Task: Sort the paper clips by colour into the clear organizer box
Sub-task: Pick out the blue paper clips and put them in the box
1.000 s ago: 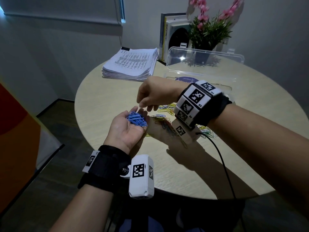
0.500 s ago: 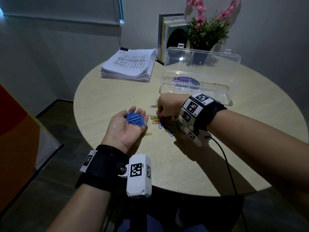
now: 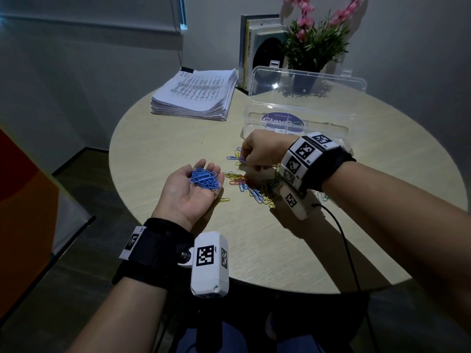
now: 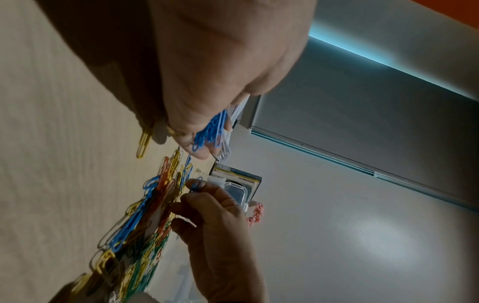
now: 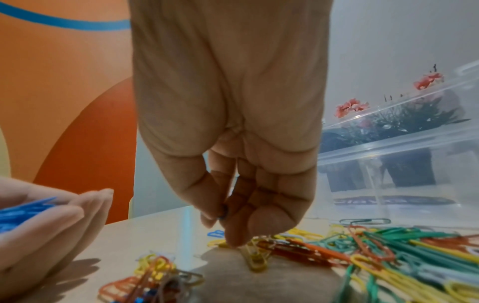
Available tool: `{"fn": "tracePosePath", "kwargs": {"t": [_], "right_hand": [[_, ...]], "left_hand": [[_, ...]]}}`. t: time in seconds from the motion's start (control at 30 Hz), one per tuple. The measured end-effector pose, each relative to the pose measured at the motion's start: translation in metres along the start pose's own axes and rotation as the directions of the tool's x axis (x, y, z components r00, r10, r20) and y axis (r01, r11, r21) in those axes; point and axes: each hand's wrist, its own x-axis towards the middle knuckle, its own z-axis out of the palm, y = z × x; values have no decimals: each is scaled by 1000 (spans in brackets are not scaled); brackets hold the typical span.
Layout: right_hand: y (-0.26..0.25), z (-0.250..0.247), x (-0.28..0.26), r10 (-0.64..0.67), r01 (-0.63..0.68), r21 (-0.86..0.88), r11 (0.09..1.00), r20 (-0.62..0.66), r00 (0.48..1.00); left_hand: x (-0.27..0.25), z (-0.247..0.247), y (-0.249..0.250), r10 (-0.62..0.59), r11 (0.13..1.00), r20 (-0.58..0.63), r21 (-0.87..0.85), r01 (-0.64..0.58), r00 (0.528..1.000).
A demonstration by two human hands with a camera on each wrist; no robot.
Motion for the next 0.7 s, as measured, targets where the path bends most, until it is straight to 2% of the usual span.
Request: {"fn": "tracePosePath", "kwargs": {"t": [0.23,0.57,0.7], "right_hand": [[-12,-3,18,-57,52,-58,997,-97,994],[-24,13,42,-69,55,-246,968,-47,997],[-20,12,41,-48,40,-235,971,-31,998]], "left_hand": [[2,-2,-1,-7,1000,-13,6,7,1000],[5,-1,5,-15,1000,-12,10,15,1000],[7,-2,7,-18,1000,-12,14,18,1000]]}}
